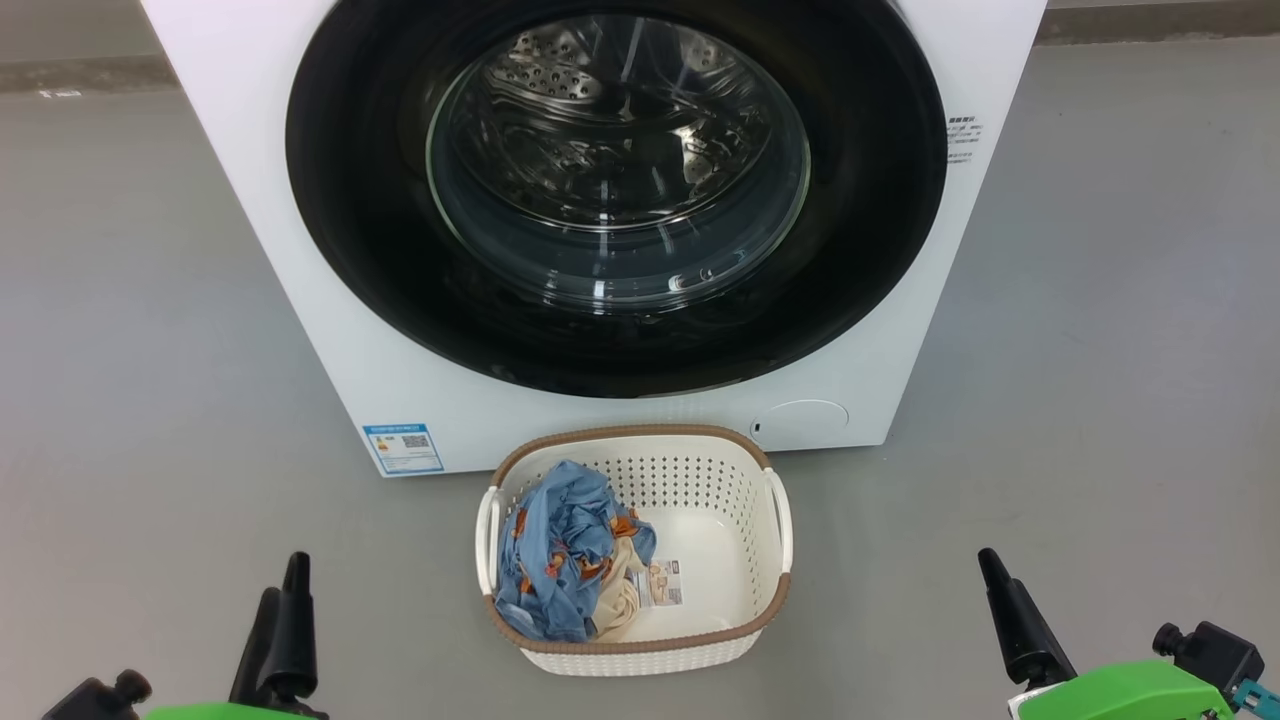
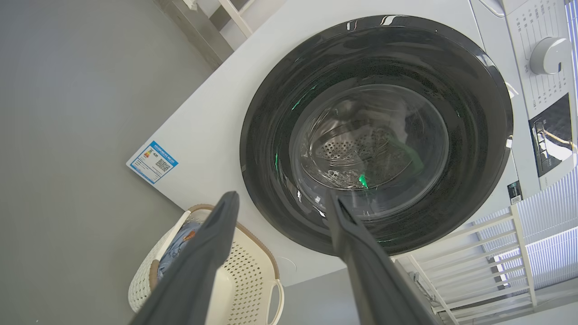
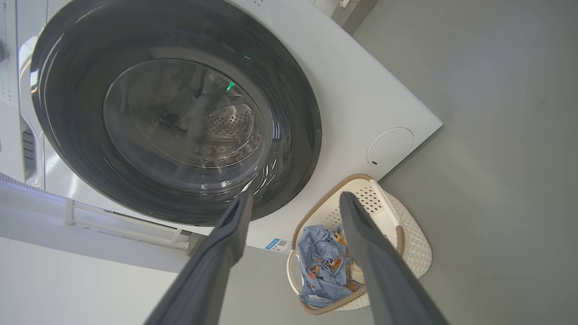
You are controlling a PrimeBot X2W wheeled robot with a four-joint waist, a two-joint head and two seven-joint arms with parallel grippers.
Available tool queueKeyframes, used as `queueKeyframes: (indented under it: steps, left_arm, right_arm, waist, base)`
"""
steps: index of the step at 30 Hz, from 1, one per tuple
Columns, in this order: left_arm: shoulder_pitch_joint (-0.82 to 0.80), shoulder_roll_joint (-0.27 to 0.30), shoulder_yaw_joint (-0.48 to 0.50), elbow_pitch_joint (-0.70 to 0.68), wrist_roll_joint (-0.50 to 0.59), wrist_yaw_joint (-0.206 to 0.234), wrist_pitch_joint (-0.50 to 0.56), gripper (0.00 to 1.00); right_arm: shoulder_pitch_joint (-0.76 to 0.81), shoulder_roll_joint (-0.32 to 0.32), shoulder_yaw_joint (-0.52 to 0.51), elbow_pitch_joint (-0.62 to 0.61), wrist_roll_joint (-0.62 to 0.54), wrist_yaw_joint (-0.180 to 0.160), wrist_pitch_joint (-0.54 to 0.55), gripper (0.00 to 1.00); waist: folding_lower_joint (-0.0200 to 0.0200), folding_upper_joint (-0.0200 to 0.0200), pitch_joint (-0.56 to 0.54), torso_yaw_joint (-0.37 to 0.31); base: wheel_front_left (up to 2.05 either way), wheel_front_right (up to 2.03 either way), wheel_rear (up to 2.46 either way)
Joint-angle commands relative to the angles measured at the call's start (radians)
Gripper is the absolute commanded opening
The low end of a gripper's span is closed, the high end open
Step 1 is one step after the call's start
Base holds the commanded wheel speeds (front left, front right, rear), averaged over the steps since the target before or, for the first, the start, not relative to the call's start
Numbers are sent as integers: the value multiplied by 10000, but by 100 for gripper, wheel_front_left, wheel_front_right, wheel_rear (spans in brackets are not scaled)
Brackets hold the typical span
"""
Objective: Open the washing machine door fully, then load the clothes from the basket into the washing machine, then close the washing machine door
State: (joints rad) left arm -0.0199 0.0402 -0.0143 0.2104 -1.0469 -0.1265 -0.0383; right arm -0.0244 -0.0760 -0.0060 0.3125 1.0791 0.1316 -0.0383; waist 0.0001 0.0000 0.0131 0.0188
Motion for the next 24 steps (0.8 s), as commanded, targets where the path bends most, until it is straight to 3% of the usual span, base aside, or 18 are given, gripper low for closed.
queueKeyframes:
  steps: [1, 24]
  left_arm:
    - [-38, 269, 73, -347, 380, -19, -125, 100]
    - [15, 461, -293, -731, 2901, -26, -770, 100]
  right_arm:
    - [-307, -167, 208, -232, -369, -3, -130, 100]
    - [-293, -305, 574, -342, -2797, -5, -773, 100]
  waist:
    - [-1, 0, 4, 4]
    - [-1, 0, 159, 93]
  base:
    - [0, 0, 0]
    - [0, 0, 0]
